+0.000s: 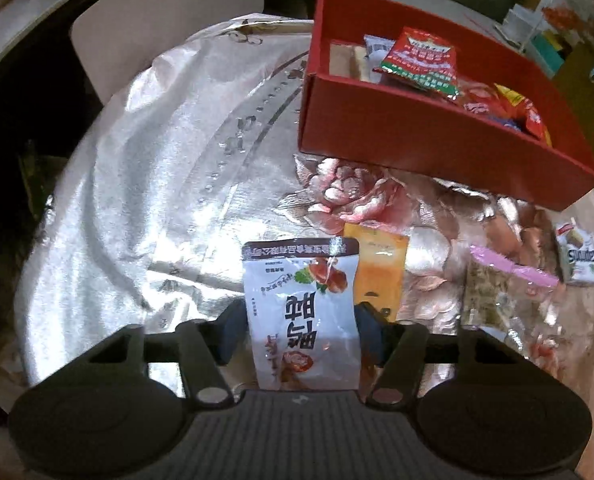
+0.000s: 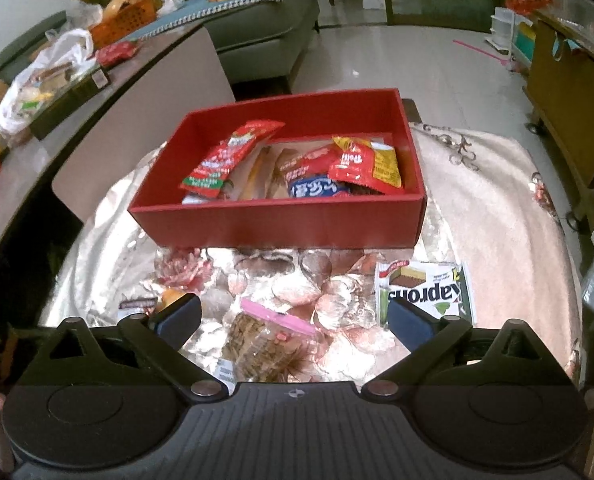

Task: Organize snacks
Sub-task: 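Grasp the white jujube packet with left tool while right tool grasps the pink-zip seed bag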

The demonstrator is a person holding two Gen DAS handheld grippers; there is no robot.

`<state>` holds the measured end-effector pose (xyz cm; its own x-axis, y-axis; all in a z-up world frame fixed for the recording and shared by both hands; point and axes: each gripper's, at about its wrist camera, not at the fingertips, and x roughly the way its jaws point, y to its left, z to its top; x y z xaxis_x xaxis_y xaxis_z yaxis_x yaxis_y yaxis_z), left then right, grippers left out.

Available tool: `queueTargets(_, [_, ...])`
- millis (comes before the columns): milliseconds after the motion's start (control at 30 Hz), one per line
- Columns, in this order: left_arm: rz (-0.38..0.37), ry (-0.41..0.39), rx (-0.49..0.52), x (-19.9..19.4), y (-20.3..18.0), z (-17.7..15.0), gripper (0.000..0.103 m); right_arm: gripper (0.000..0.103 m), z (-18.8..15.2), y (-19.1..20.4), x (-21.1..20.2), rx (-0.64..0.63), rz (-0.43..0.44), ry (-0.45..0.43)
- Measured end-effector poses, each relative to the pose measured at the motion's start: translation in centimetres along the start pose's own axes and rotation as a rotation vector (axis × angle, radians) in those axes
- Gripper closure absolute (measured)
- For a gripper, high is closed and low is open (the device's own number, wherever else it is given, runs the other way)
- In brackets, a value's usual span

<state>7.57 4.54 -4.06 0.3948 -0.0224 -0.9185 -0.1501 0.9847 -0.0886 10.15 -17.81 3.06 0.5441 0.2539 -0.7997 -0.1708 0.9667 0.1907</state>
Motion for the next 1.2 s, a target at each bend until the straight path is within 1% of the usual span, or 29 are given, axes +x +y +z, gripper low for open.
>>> queueTargets(67, [0.013,0.002,0.011,-0.1,-0.3,-0.1,0.051,0.003,0.0,0.0,0.1,-0.011,-0.007,0.002])
queueTargets(167, [0.010,0.005,0.023,-0.5,-0.4,-0.2,0.052,0.004,0.0,0.0,0.3,-0.007,0.001,0.004])
queueTargets(200, [0.010,0.001,0.021,-0.7,-0.4,-0.2,0.054,0.005,0.0,0.2,0.4,-0.008,0.004,0.009])
queueTargets(333, [-0.032,-0.020,0.012,-2.0,0.0,0.0,0.055,0.005,-0.3,1.3,1.6,-0.024,0.024,0.046])
queueTargets(433, [-0.049,-0.031,0.020,-2.5,0.2,0.0,0.055,0.005,-0.7,2.4,3.0,-0.046,0.014,0.083])
queueTargets(567, [-0.037,-0.001,0.036,-1.9,0.4,-0.4,0.055,0.005,-1.7,3.7,5.2,-0.080,-0.018,0.151])
queueTargets(667, [-0.019,0.012,0.055,-1.4,0.4,-0.7,0.055,0.005,-2.4,4.6,6.6,-0.109,-0.065,0.173])
queueTargets(767, [-0.028,0.026,0.059,-1.3,0.6,-0.9,0.055,0.002,-3.0,5.0,7.8,-0.140,-0.120,0.198])
queueTargets(800, [-0.032,0.030,0.058,-1.3,0.6,-1.0,0.055,0.000,-3.1,5.0,8.3,-0.142,-0.138,0.215])
queueTargets(833, [-0.034,0.034,0.059,-1.2,0.7,-1.0,0.055,0.000,-3.3,5.0,8.7,-0.139,-0.156,0.235])
queueTargets(867, [-0.032,0.035,0.062,-1.2,0.7,-1.1,0.054,0.000,-3.4,4.8,9.2,-0.124,-0.151,0.262])
queueTargets(933, [-0.029,0.035,0.062,-1.0,0.8,-1.1,0.054,0.000,-3.5,4.6,9.3,-0.097,-0.145,0.257])
queueTargets(1033, [-0.037,0.043,0.051,-0.9,1.1,-1.0,0.053,0.000,-3.8,4.7,9.2,-0.078,-0.159,0.236])
queueTargets(1200, [-0.037,0.042,0.035,-0.8,1.3,-1.0,0.051,0.000,-3.9,4.7,9.1,-0.093,-0.159,0.234])
